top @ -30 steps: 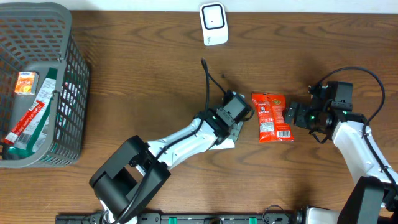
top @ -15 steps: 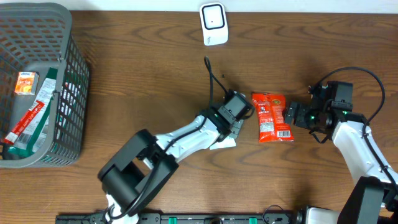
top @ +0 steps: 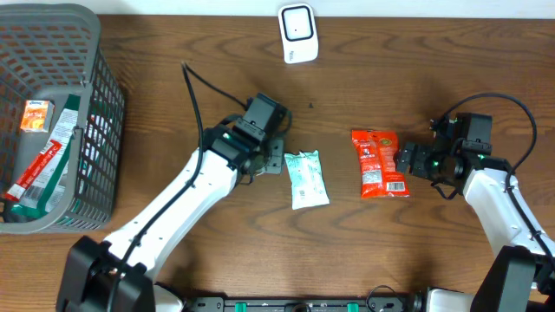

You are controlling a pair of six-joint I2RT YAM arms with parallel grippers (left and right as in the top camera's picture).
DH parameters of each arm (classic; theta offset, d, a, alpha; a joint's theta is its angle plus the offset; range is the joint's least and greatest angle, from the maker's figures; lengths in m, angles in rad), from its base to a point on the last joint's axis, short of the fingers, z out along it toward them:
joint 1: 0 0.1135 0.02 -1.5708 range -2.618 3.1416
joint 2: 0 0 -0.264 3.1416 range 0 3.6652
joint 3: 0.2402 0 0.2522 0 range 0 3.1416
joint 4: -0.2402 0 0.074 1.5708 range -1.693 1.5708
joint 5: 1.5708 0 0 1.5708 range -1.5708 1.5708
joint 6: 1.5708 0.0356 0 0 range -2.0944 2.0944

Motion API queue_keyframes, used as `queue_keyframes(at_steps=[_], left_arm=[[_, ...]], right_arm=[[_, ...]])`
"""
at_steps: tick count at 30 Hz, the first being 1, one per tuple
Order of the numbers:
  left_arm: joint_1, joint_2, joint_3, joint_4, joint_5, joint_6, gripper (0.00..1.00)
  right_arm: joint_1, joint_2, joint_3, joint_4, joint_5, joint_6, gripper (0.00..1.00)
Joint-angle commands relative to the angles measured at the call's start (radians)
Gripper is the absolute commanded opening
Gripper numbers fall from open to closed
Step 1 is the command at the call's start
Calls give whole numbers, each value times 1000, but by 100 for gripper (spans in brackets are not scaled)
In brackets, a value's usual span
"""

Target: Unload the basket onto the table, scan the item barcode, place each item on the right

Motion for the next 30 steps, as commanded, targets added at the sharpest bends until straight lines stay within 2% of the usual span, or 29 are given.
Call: queue_keyframes(at_steps=[1, 6, 10, 12, 19, 20, 30], left_arm=[[-5, 38, -53, -4, 64, -28, 54], [-34, 83, -106, 65, 63, -73, 53], [-40, 174, -122, 135, 65, -154, 46], [-50, 229, -122, 163, 65, -236, 44], [-114, 304, -122, 246, 64, -317, 20], [-131, 306, -122, 253, 64, -359, 19], [-166, 306, -122, 383, 64, -405, 19]], right_arm=[[7, -8, 12, 0, 5, -3, 99], [7, -8, 12, 0, 5, -3, 99], [7, -8, 12, 0, 5, -3, 99], [7, -8, 12, 0, 5, -3, 99], [7, -8, 12, 0, 5, -3, 99], [7, -8, 12, 0, 5, -3, 99], [7, -8, 12, 0, 5, -3, 99]])
